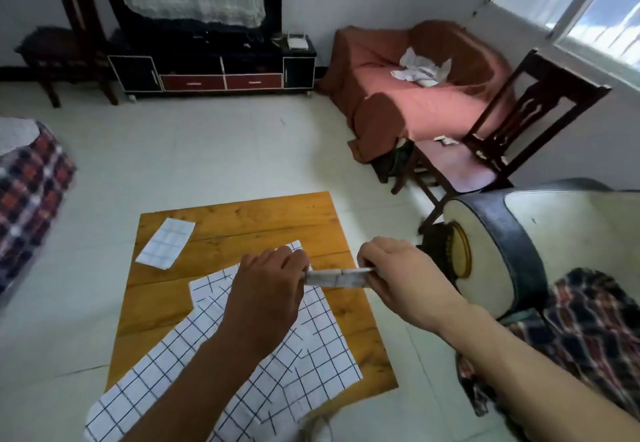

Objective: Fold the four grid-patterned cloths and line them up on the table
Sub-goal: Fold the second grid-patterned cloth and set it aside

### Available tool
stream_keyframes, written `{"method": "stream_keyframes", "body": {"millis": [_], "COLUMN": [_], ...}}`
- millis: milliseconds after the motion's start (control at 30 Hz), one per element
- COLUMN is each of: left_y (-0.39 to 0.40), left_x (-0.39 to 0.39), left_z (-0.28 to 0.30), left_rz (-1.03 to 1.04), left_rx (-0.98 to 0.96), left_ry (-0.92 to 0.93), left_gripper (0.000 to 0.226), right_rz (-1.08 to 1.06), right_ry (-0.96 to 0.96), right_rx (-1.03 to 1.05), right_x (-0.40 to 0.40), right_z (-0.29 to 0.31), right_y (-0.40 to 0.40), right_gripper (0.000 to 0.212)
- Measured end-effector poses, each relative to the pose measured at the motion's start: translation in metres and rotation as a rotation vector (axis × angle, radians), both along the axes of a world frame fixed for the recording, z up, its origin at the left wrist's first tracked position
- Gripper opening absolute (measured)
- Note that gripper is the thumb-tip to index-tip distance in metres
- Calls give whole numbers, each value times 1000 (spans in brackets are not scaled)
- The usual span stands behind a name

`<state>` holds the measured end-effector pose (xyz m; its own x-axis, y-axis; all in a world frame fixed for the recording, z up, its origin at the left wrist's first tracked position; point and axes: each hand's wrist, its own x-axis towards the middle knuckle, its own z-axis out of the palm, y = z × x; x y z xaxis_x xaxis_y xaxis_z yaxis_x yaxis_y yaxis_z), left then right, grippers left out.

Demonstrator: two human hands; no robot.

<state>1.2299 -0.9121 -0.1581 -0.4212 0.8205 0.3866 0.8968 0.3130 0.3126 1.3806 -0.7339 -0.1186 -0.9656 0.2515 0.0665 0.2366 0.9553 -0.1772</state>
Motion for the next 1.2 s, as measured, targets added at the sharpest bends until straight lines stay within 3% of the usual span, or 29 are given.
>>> {"method": "stream_keyframes", "body": {"millis": [200, 300, 400, 467, 533, 700, 900, 1200], "left_y": [6, 24, 49, 69, 93, 162, 243, 333], "left_x": [40, 60, 87, 112, 137, 208, 286, 294], "left_z": [53, 79, 97, 102, 104, 102, 99, 77], "left_rz": [-107, -169, -274, -331, -372, -449, -481, -436], "left_rx": [17, 23, 4, 8, 44, 27, -23, 33], "left_ry": [-28, 19, 68, 132, 200, 285, 258, 185], "left_gripper": [9, 7, 24, 17, 4, 31, 28, 29], "right_rz": [-147, -216, -279, -318, -343, -428, -523, -519], "right_ry": [6, 51, 117, 159, 190, 213, 199, 182], "right_rx": [48, 51, 39, 19, 8, -15, -120, -169], "right_x": [72, 106, 139, 165, 194, 283, 371, 384], "right_z": [56, 74, 87, 91, 92, 91, 83, 71], "right_y": [-18, -9, 6, 18, 33, 87, 158, 259], "right_gripper": [14, 19, 18, 12, 11, 15, 14, 17]}}
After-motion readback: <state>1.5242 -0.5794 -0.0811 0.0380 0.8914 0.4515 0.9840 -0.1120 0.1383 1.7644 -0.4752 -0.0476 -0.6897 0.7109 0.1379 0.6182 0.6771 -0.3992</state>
